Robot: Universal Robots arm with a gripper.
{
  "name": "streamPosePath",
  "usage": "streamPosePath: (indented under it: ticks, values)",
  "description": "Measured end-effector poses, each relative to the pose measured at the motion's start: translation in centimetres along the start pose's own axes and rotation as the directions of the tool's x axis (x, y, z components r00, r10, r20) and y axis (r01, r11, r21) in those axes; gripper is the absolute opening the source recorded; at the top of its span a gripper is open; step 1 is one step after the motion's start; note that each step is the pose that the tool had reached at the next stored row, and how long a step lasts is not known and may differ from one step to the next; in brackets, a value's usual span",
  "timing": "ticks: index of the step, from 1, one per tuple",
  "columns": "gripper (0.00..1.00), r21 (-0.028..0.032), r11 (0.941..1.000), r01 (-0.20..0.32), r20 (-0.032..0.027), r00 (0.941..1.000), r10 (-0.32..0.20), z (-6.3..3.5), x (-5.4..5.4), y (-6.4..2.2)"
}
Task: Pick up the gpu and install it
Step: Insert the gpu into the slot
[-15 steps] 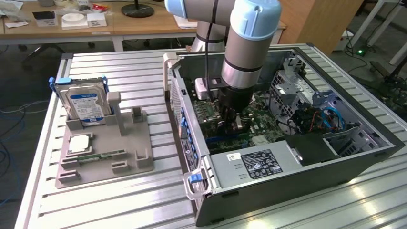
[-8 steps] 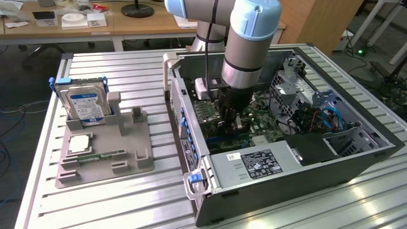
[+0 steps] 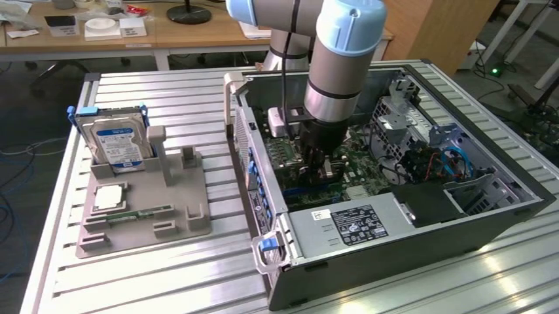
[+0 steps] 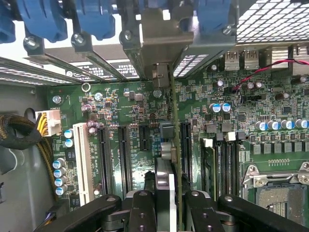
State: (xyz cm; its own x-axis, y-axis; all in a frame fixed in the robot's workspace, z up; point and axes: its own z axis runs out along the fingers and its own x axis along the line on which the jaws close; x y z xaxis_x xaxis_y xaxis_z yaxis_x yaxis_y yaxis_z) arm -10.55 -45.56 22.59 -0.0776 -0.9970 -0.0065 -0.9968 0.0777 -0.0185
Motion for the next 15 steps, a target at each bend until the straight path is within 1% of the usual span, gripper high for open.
streamPosePath:
  ticks: [15]
  values:
    - [0.28,0.0000,1.0000,0.000,0.0001,1.0000,0.000,0.15,0.00,0.02]
